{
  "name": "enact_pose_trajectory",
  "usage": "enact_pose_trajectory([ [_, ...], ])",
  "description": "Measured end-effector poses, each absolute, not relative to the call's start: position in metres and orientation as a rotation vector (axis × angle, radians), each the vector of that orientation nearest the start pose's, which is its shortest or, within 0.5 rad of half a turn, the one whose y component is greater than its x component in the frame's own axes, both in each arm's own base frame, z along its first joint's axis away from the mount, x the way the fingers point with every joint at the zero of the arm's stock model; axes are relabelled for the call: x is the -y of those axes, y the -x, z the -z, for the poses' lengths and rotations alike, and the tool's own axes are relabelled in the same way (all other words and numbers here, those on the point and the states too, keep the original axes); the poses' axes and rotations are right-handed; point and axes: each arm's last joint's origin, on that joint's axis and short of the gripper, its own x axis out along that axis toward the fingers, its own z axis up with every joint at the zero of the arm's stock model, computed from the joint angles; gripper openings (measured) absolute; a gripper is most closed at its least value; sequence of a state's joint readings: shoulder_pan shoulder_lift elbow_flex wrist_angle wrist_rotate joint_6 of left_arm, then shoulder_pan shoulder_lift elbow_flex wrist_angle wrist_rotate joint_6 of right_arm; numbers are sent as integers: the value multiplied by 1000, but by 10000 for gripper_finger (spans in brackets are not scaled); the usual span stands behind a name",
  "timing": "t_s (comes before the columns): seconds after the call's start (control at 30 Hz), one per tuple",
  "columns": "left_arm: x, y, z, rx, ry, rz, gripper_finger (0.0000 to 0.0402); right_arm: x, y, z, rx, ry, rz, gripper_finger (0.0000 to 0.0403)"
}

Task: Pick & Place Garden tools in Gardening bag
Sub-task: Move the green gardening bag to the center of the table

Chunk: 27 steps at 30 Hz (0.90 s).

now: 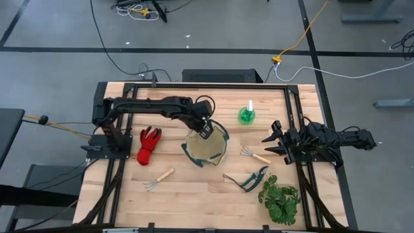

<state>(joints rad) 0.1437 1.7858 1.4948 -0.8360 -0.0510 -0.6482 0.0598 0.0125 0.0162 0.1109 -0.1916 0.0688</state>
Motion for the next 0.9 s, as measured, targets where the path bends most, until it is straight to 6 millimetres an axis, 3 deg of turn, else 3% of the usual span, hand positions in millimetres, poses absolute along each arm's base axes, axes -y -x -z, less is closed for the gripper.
enact_pose_trajectory([
  [0.33, -66, -378, -248, -1020, 672, -478, 6, -11, -96, -178, 102, -61, -255, 160],
  [0.63, -66, -379, -248, -1015, 622, -445, 66, -11, -96, -178, 96, -62, -255, 160],
  [0.9, -66, -379, -248, -1019, 585, -424, 75, -11, -96, -178, 96, -62, -255, 160],
])
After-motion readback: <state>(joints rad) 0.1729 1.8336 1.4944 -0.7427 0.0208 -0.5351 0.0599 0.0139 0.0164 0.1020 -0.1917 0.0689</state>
